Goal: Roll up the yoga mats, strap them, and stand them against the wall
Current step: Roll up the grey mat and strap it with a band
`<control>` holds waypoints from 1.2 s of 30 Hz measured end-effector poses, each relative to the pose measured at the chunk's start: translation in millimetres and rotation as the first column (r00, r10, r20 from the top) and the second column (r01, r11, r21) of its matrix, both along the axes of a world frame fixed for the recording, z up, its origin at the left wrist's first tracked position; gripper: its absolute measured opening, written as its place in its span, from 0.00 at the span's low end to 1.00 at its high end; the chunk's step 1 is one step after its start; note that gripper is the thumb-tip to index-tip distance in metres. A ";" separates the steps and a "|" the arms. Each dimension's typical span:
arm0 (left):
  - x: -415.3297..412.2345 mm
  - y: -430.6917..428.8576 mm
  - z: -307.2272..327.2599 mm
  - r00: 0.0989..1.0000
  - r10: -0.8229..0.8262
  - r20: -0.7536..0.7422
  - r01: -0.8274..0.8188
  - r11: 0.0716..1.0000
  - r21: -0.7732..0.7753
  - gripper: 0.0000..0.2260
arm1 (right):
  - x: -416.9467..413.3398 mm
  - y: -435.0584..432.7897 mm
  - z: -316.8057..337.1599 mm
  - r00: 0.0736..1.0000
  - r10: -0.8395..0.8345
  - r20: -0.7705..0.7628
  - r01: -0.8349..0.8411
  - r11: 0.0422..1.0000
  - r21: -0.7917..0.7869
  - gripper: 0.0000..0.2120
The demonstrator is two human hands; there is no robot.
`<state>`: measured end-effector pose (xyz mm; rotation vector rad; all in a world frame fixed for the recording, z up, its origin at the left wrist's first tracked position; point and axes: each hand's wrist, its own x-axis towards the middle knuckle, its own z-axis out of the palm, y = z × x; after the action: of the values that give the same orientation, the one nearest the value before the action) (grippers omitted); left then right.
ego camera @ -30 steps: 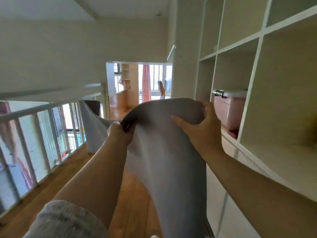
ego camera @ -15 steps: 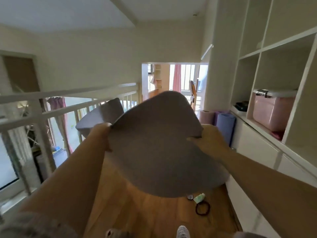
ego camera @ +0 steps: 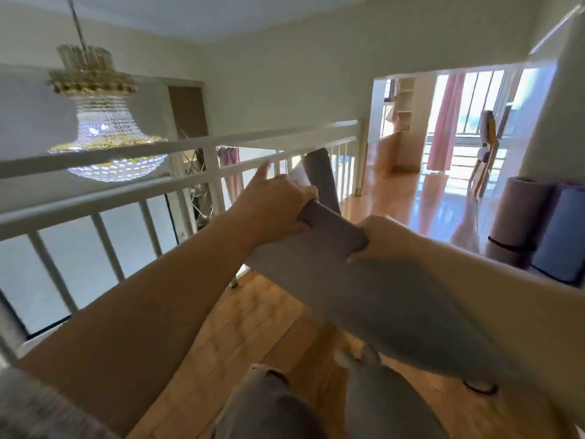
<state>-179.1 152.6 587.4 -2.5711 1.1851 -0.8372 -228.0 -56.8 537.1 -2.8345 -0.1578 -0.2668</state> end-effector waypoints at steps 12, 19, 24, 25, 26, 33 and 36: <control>16.0 44.9 -31.4 0.851 0.383 -0.360 -0.435 0.897 -0.073 0.10 | -31.5 -47.6 -85.6 0.910 -0.370 -0.188 0.365 0.929 -0.062 0.07; -24.1 -24.4 -50.6 0.692 0.372 -0.619 -0.266 0.928 0.261 0.40 | -56.7 -30.3 -1.1 0.946 -0.324 -0.023 0.301 0.901 -0.312 0.06; -48.2 -64.7 -70.8 0.711 0.159 -0.685 -0.107 0.987 0.119 0.48 | -74.6 -38.8 23.0 0.825 -0.391 -0.407 0.276 0.909 -0.313 0.07; -48.6 -65.2 -72.0 0.671 0.150 -0.726 -0.083 0.988 0.128 0.46 | -78.1 -37.0 28.3 0.797 -0.387 -0.463 0.267 0.914 -0.305 0.07; -48.1 -64.9 -70.7 0.612 0.143 -0.778 -0.053 0.989 0.140 0.41 | -80.4 -35.1 32.9 0.772 -0.382 -0.509 0.257 0.919 -0.299 0.08; -47.1 -47.0 -46.1 0.555 0.295 -0.778 -0.017 0.939 0.344 0.21 | -88.2 -17.7 31.9 0.776 -0.205 -0.596 0.145 0.978 -0.148 0.13; -50.4 -41.0 -57.4 0.518 0.402 -0.755 -0.037 0.892 0.450 0.20 | -91.9 -13.6 17.0 0.823 -0.141 -0.550 0.055 0.984 -0.171 0.14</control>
<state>-229.5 111.7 530.0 -2.6804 0.9685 0.7700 -319.9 -70.5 554.1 -2.9287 0.1020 0.5885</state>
